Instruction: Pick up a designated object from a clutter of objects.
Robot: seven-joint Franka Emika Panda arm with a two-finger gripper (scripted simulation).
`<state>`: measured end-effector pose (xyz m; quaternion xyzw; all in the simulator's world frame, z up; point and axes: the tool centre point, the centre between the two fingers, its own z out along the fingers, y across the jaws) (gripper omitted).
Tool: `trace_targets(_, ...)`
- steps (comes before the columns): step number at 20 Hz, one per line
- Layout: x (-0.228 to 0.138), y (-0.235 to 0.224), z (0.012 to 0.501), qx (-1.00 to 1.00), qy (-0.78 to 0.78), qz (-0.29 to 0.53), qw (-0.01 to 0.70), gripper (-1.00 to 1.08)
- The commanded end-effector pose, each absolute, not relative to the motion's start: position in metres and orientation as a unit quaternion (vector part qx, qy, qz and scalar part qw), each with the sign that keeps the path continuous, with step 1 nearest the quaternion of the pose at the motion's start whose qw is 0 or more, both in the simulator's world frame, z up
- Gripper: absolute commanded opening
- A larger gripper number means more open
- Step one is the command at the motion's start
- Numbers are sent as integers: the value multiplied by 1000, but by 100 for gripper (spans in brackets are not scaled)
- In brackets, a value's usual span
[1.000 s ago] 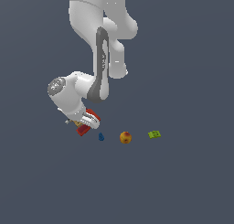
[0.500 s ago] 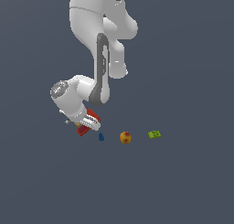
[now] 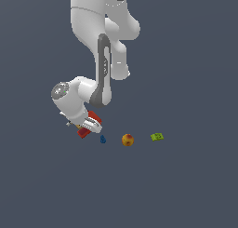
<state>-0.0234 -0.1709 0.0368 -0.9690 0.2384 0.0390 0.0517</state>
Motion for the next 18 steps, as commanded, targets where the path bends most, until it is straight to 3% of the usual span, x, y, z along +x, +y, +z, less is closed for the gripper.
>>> trace_targets(1, -29, -167, 24, -969, 235, 49, 51, -100)
trace_targets(18, -28, -185, 102, -969, 239, 41, 51, -100)
